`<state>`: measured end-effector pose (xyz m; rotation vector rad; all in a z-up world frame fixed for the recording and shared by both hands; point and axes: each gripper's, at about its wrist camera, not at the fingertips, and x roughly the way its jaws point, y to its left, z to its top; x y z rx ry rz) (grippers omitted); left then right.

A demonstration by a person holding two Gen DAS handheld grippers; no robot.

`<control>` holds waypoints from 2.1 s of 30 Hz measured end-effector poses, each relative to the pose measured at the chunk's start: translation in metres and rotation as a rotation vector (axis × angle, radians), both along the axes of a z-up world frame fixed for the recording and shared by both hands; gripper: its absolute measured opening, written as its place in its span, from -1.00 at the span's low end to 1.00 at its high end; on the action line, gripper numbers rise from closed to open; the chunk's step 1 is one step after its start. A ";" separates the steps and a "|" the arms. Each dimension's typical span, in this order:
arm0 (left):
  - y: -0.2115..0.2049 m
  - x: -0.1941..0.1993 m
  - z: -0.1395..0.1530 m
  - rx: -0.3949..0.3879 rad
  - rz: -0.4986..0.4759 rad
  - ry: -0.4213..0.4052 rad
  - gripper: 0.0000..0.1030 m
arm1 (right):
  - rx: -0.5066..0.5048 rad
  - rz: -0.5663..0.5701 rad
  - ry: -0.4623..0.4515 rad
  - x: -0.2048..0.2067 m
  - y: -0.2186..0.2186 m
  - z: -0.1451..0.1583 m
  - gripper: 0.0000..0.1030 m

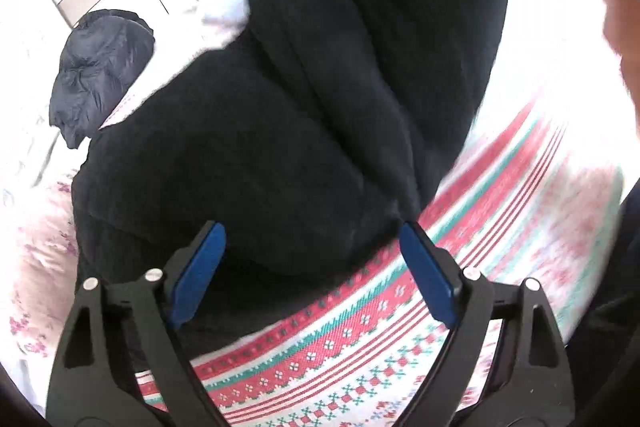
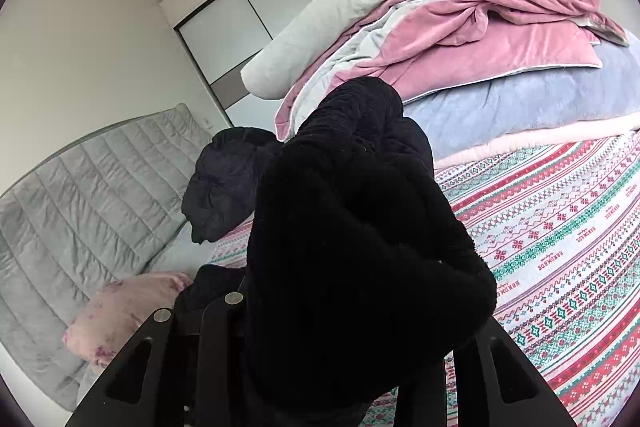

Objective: Fold large clothes

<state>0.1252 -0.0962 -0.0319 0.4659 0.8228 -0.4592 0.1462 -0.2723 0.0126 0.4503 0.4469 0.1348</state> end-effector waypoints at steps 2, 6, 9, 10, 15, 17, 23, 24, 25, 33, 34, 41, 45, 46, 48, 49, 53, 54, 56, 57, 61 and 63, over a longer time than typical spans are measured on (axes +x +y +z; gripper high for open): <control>0.011 0.009 0.012 -0.068 0.039 0.005 0.74 | 0.008 -0.001 0.001 0.001 -0.001 0.000 -0.29; 0.016 0.037 -0.006 -0.115 0.114 0.098 0.74 | 0.006 0.006 -0.003 0.002 -0.001 0.000 -0.29; 0.007 0.047 -0.032 -0.176 0.134 0.177 0.77 | -0.022 0.027 -0.007 0.002 0.006 0.002 -0.29; 0.007 0.050 -0.036 -0.188 0.149 0.197 0.78 | -0.039 0.028 -0.010 0.002 0.009 0.003 -0.29; 0.018 0.065 -0.033 -0.233 0.158 0.266 0.79 | -0.089 0.034 -0.033 0.000 0.020 0.009 -0.29; 0.029 0.072 -0.024 -0.257 0.148 0.295 0.75 | -0.114 0.034 -0.048 -0.001 0.025 0.014 -0.29; 0.119 0.082 0.016 -0.516 0.232 0.314 0.75 | -0.205 0.035 -0.083 -0.006 0.050 0.025 -0.29; 0.132 0.085 0.017 -0.533 0.253 0.323 0.75 | -0.231 0.034 -0.091 -0.007 0.056 0.026 -0.29; 0.148 0.091 0.017 -0.550 0.276 0.339 0.75 | -0.262 0.034 -0.101 -0.009 0.063 0.028 -0.29; 0.280 0.102 0.028 -0.746 0.476 0.302 0.75 | -0.777 0.157 -0.287 -0.031 0.209 0.026 -0.29; 0.293 0.101 0.027 -0.769 0.505 0.300 0.75 | -0.839 0.177 -0.296 -0.033 0.228 0.019 -0.30; 0.354 0.093 0.023 -0.880 0.605 0.266 0.75 | -1.379 0.509 -0.266 -0.049 0.372 -0.110 -0.29; 0.358 0.087 0.023 -0.879 0.616 0.263 0.75 | -1.628 0.571 -0.289 -0.065 0.409 -0.176 -0.28; 0.357 0.088 0.022 -0.872 0.611 0.270 0.75 | -1.626 0.573 -0.284 -0.065 0.411 -0.175 -0.28; 0.355 0.090 0.019 -0.861 0.594 0.282 0.75 | -1.564 0.588 -0.248 -0.061 0.408 -0.162 -0.28; 0.352 0.092 0.019 -0.860 0.584 0.284 0.75 | -1.542 0.589 -0.241 -0.059 0.406 -0.157 -0.28; 0.333 0.093 0.021 -0.858 0.507 0.303 0.75 | -1.463 0.636 -0.262 -0.059 0.393 -0.134 0.17; 0.324 0.094 0.023 -0.846 0.487 0.303 0.75 | -1.436 0.648 -0.279 -0.063 0.388 -0.126 0.41; 0.313 0.095 0.026 -0.830 0.468 0.299 0.75 | -1.382 0.655 -0.290 -0.072 0.377 -0.113 0.61; 0.309 0.097 0.027 -0.831 0.458 0.301 0.75 | -1.366 0.641 -0.295 -0.078 0.369 -0.105 0.62; 0.293 0.097 0.029 -0.826 0.411 0.294 0.75 | -1.300 0.606 -0.283 -0.092 0.344 -0.083 0.62; 0.281 0.094 0.035 -0.812 0.357 0.279 0.75 | -1.254 0.591 -0.267 -0.089 0.330 -0.079 0.56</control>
